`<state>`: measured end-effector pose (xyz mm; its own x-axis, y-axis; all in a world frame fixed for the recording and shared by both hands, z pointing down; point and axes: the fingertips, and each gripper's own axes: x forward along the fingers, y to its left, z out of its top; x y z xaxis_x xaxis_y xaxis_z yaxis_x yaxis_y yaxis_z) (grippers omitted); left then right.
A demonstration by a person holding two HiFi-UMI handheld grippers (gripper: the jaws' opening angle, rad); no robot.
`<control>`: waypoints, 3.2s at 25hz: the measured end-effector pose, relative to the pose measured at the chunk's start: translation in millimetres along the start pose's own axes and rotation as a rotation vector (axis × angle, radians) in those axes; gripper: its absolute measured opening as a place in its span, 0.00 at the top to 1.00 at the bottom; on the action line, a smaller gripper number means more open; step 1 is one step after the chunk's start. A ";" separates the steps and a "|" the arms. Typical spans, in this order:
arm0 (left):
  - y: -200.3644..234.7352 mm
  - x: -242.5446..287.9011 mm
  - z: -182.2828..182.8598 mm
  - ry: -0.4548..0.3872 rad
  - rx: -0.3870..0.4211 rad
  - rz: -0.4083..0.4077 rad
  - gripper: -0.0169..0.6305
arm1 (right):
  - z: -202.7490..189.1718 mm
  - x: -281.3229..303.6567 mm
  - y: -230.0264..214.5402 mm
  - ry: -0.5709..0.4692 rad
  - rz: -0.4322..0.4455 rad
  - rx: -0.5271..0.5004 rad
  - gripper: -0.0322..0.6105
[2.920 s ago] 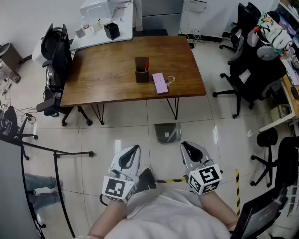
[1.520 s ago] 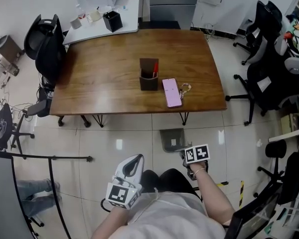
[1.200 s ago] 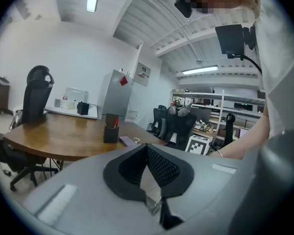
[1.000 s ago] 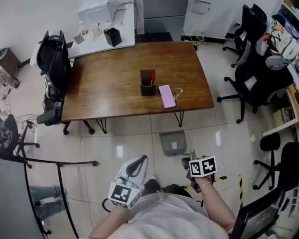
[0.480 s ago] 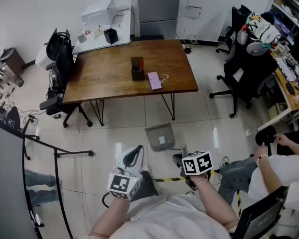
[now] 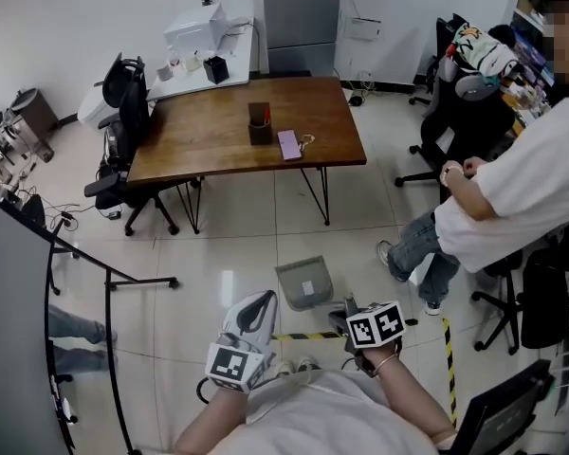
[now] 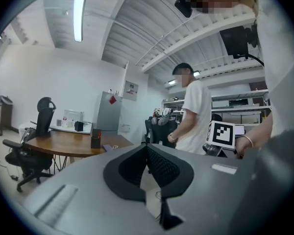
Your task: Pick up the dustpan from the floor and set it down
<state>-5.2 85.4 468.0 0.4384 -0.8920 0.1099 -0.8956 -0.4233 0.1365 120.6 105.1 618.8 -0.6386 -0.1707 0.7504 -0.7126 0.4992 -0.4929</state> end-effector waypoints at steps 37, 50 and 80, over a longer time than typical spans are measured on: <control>79.9 37.1 6.3 -0.031 -0.008 0.079 0.95 | 51.7 54.7 -28.0 0.044 0.056 0.046 0.95; 190.6 152.0 18.1 0.012 -0.035 -0.032 0.95 | 168.1 137.5 -87.6 0.014 -0.018 0.196 0.94; 231.1 215.1 -40.5 0.069 -0.058 0.055 0.95 | 226.9 247.5 -232.2 0.040 -0.328 -0.036 0.04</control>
<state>-114.8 -197.9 563.0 0.3944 -0.8998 0.1863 -0.9136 -0.3623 0.1844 62.0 -245.8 819.0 -0.3642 -0.2940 0.8837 -0.8672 0.4530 -0.2066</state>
